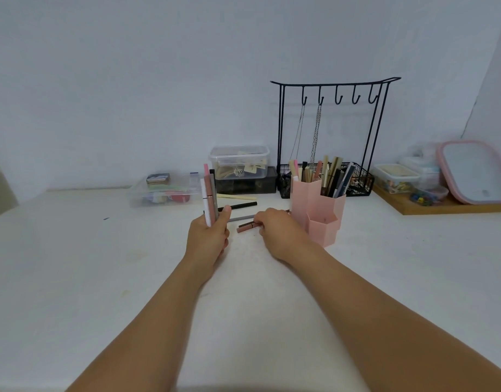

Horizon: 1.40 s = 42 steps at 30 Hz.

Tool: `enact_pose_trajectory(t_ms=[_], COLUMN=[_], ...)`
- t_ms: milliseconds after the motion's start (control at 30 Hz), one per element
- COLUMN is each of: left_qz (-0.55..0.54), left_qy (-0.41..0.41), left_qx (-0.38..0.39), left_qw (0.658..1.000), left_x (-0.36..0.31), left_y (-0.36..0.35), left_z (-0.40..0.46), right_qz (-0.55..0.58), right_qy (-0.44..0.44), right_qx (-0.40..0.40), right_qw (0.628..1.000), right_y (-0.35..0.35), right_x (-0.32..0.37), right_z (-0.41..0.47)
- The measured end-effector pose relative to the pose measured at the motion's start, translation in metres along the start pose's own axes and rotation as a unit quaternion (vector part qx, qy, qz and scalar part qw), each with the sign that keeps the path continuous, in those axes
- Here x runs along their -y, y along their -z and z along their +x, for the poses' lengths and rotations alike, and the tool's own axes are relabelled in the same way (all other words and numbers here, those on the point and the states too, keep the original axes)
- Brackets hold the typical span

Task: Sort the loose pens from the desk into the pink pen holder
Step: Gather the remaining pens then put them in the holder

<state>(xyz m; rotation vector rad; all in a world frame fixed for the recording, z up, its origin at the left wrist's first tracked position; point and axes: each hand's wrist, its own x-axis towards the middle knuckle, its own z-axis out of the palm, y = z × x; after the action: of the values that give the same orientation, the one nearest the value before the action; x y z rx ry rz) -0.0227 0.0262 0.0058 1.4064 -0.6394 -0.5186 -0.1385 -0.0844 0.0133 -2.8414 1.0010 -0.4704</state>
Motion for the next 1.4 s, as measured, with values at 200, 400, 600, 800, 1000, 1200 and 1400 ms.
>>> enact_pose_trajectory(t_ms=[200,400,600,800,1000,1200,1400], left_qz=[0.016,0.009,-0.002,0.048,0.035,0.041,-0.035], left_qy=[0.008,-0.006,0.005,-0.040,0.005,-0.013,0.019], left_qx=[0.012,0.013,0.078,0.131,0.125,0.100,0.000], left_qw=[1.000,1.000,0.997,0.989,0.992,0.994,0.999], left_x=[0.000,0.001,-0.005,-0.003,-0.002,-0.001,-0.002], left_y=[-0.001,0.001,-0.001,-0.001,-0.001,-0.001,0.002], left_z=[0.000,0.002,-0.004,-0.010,-0.007,-0.007,-0.002], right_qz=[-0.033,0.067,0.434,0.629,0.599,0.522,0.227], right_qy=[0.045,0.050,-0.013,-0.029,-0.003,0.016,-0.024], right_qx=[0.010,-0.039,-0.182,-0.097,-0.092,-0.129,-0.102], right_qw=[0.998,0.996,0.882,0.770,0.795,0.843,0.968], right_y=[0.003,0.003,0.030,0.035,0.021,0.009,0.003], right_x=[0.002,0.010,0.025,0.031,0.033,0.034,0.009], right_z=[0.003,-0.001,-0.005,-0.006,-0.007,-0.004,-0.005])
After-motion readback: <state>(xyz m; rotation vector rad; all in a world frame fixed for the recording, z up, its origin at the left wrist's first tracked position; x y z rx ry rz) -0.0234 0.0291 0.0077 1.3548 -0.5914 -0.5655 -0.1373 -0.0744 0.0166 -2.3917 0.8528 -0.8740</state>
